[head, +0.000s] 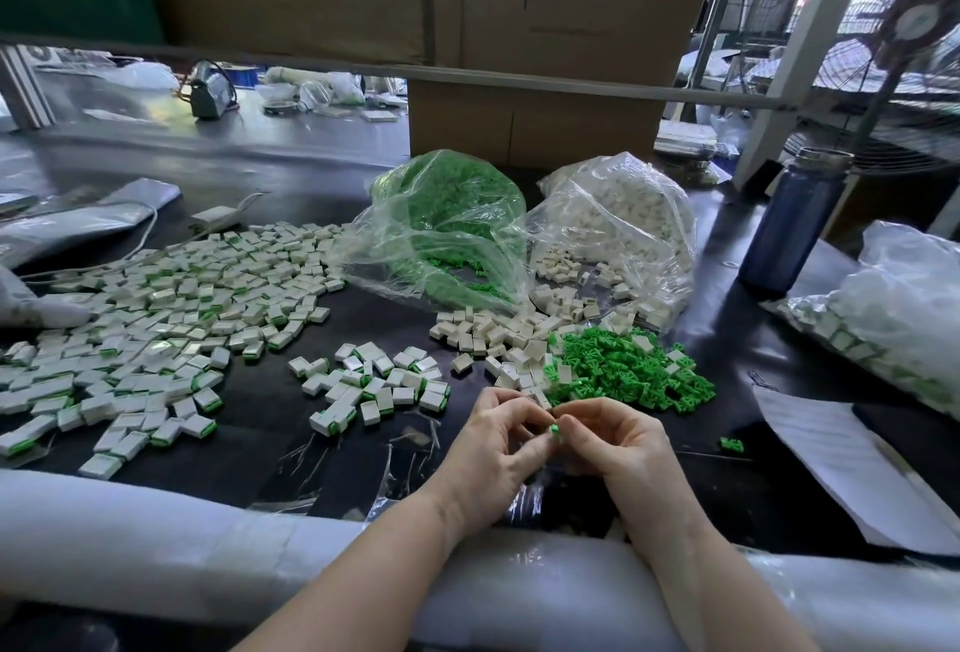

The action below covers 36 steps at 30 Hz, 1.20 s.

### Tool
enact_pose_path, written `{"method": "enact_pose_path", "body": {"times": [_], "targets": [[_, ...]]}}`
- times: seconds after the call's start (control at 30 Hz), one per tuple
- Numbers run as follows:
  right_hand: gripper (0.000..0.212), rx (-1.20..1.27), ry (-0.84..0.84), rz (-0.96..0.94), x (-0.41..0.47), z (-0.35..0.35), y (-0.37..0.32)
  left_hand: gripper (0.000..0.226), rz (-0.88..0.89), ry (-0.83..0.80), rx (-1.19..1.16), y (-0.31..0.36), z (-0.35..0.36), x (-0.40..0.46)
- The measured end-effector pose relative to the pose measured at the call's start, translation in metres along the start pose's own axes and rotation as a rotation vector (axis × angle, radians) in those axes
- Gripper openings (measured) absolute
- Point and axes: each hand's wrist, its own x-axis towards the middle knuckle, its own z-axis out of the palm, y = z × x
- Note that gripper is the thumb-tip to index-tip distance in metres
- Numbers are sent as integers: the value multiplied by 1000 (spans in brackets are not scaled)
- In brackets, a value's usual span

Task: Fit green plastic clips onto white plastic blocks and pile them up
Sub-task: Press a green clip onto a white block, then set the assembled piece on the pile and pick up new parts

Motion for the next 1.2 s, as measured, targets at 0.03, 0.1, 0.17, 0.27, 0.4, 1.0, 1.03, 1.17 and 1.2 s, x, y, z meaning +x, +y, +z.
{"method": "enact_pose_path", "body": {"times": [0.03,0.1,0.17,0.27,0.4,1.0,1.03,1.17,1.2], "targets": [[5,-39,6,-28,0,-1,1,11,-3,3,1,0,0,0],[10,-101,1,-72,-1,-2,0,13,-9,2,-4,1,1,-1],[13,-156,0,-107,-1,-2,-1,14,-14,-7,-12,1,1,0],[16,-282,13,-125,0,0,0,14,-24,-8,-32,1,2,0],[15,-309,38,-130,0,1,1,5,-32,6,-22,-2,1,-1],[16,-409,261,-137,5,-7,6,35,-214,432,463,-16,-7,4],[16,-416,261,-140,5,-6,6,34,-229,411,494,-16,-6,4],[18,-452,263,-142,6,-6,7,42,-262,360,715,-16,-4,3],[18,-470,263,-140,6,-6,7,43,-231,357,751,-16,-3,3]]}}
